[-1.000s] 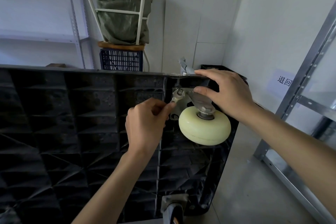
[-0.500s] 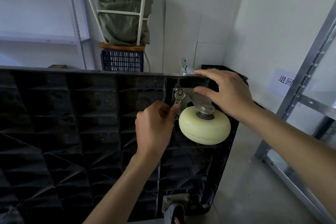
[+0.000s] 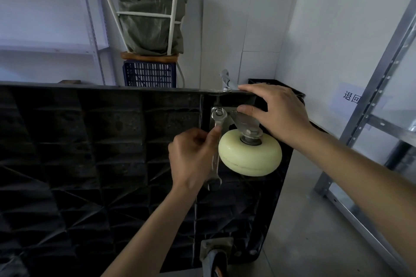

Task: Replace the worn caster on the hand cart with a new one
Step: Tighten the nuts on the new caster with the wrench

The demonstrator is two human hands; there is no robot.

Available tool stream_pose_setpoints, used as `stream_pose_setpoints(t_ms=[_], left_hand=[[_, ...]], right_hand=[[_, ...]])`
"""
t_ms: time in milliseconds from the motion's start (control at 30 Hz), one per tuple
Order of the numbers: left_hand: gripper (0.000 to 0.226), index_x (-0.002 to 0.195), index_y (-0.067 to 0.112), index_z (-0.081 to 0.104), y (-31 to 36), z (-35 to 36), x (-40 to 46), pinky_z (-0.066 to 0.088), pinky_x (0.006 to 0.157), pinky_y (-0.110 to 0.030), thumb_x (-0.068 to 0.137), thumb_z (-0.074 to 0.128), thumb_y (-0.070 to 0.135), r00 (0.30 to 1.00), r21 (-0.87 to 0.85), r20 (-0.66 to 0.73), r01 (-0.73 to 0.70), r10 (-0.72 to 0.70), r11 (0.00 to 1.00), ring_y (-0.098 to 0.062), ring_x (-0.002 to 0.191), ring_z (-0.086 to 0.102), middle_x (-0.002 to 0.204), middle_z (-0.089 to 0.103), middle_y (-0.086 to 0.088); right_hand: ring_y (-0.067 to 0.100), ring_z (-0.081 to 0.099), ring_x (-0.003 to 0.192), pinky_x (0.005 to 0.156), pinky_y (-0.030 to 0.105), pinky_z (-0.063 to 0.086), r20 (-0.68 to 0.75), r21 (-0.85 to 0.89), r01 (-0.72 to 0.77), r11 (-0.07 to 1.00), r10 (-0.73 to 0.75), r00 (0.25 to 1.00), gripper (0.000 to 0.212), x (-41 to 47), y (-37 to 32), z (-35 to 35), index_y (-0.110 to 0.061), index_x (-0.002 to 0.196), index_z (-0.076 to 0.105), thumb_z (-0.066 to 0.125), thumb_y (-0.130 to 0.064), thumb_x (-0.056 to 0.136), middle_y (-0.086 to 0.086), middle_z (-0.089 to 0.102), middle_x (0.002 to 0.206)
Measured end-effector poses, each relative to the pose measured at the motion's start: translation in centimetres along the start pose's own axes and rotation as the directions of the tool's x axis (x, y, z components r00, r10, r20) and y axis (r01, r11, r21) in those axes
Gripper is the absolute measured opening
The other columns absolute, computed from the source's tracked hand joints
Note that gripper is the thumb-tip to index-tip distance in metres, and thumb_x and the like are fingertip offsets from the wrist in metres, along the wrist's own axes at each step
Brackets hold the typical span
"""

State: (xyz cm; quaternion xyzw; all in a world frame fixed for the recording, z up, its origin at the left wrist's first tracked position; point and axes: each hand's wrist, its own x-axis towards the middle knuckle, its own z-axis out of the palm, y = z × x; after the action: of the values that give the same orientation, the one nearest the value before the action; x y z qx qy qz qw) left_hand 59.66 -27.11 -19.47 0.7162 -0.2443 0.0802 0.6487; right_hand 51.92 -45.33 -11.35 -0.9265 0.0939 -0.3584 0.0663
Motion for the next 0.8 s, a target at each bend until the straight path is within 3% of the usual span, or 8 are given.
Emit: stream_pose_setpoints(t_ms=[133,267,333,433,567,800], left_hand=[[0.037,0.069,0.022,0.070,0.2,-0.6,0.3,0.041,0.053,-0.020,0.087,0.071,0.054,1.000,0.092,-0.014,-0.008,0.009,0.996,0.001,0.053,0.062,0.054,0.064,0.016],[0.039,0.071,0.025,0.071,0.1,-1.8,0.9,0.055,0.055,-0.037,0.087,0.067,0.060,0.993,0.228,-0.025,-0.110,0.119,0.967,-0.008,0.052,0.063,0.055,0.065,0.008],[0.039,0.078,0.025,0.073,0.5,-2.6,1.3,0.056,0.058,-0.037,0.086,0.065,0.062,0.981,0.319,-0.033,-0.169,0.189,0.932,-0.009,0.059,0.064,0.061,0.066,0.010],[0.038,0.086,0.025,0.075,1.6,-3.8,2.2,0.050,0.058,-0.031,0.085,0.068,0.062,0.951,0.477,-0.033,-0.255,0.307,0.841,-0.014,0.068,0.066,0.072,0.070,0.010],[0.037,0.084,0.023,0.075,3.8,-5.3,3.5,0.032,0.055,-0.027,0.084,0.070,0.060,0.898,0.634,0.072,-0.376,0.433,0.676,-0.015,0.065,0.060,0.072,0.070,0.007],[0.042,0.077,0.024,0.072,7.1,-6.2,6.1,0.041,0.062,-0.033,0.079,0.069,0.067,0.851,0.730,0.305,-0.497,0.427,0.469,-0.021,0.070,0.062,0.070,0.064,0.003]], right_hand=[[0.018,0.054,0.131,0.108,0.041,0.042,0.002,-0.002,-0.002,1.000,0.002,1.000,0.057,0.0,0.0,-0.1,-0.038,0.138,0.060,0.059,-0.064,0.086,-0.012,0.064,0.137],[0.018,0.054,0.131,0.108,0.043,0.042,0.012,0.001,-0.003,1.000,0.003,1.000,0.059,0.0,0.1,0.0,-0.040,0.138,0.059,0.056,-0.068,0.086,-0.014,0.063,0.137],[0.018,0.054,0.132,0.108,0.043,0.042,0.008,0.004,-0.004,1.000,0.004,1.000,0.058,0.0,0.0,0.0,-0.040,0.138,0.059,0.058,-0.067,0.086,-0.014,0.063,0.137],[0.018,0.054,0.131,0.109,0.043,0.042,0.003,0.006,-0.003,1.000,0.003,1.000,0.058,-0.1,0.0,0.0,-0.039,0.138,0.059,0.058,-0.066,0.086,-0.013,0.063,0.137],[0.018,0.055,0.131,0.109,0.045,0.042,0.009,0.009,0.004,1.000,-0.004,1.000,0.060,0.0,0.2,0.1,-0.039,0.138,0.059,0.055,-0.068,0.087,-0.012,0.064,0.137],[0.019,0.056,0.129,0.105,0.046,0.045,0.011,0.014,0.002,1.000,-0.003,1.000,0.063,0.1,0.6,0.4,-0.041,0.138,0.058,0.050,-0.074,0.085,-0.015,0.063,0.136]])
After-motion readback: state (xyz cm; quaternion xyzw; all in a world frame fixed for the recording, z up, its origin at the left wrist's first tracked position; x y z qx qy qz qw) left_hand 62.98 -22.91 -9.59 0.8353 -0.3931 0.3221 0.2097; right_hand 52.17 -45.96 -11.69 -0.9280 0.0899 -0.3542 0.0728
